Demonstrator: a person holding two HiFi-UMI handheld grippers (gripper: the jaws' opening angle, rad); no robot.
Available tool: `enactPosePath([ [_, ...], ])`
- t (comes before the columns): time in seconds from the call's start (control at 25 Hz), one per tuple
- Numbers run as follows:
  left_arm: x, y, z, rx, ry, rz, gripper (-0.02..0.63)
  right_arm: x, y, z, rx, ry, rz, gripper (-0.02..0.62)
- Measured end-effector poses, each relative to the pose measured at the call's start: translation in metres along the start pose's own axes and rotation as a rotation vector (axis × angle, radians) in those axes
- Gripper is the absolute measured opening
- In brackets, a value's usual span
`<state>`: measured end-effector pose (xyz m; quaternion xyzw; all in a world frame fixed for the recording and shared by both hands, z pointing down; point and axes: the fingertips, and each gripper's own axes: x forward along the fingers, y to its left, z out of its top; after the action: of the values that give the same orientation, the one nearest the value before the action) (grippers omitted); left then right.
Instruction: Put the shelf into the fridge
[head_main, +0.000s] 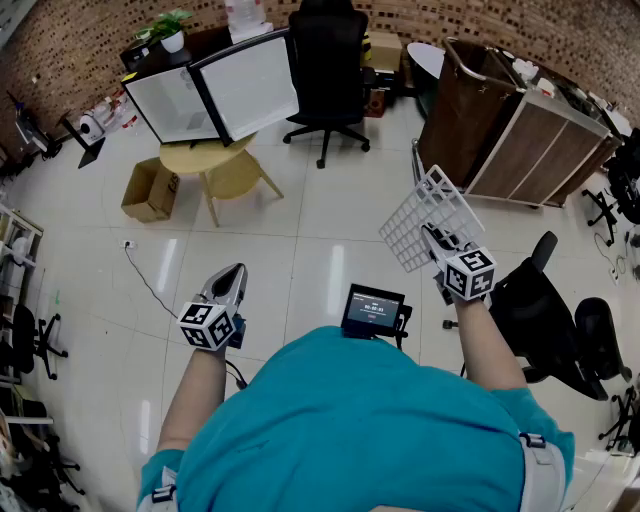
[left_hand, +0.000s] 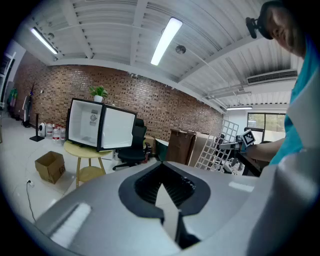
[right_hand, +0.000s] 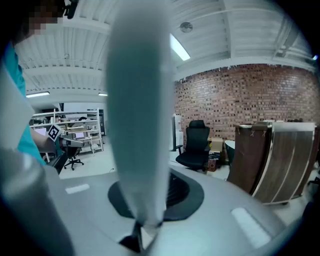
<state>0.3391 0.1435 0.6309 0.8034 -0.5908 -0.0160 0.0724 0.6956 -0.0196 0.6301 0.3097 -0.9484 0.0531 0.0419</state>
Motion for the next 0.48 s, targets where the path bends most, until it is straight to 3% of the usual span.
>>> enactPosePath([
  [0.2,-0.023,0.021,-0.005,-0.015,-0.025,0.006,0.002,0.027,0.024,0.0,-0.019,0.019,0.021,0.029],
  [0.48,-0.128,0.154,0.033,-0.043,-0.085,0.034,0.002,0.127,0.152,0.042,-0.054,0.001,0.036,0.029],
])
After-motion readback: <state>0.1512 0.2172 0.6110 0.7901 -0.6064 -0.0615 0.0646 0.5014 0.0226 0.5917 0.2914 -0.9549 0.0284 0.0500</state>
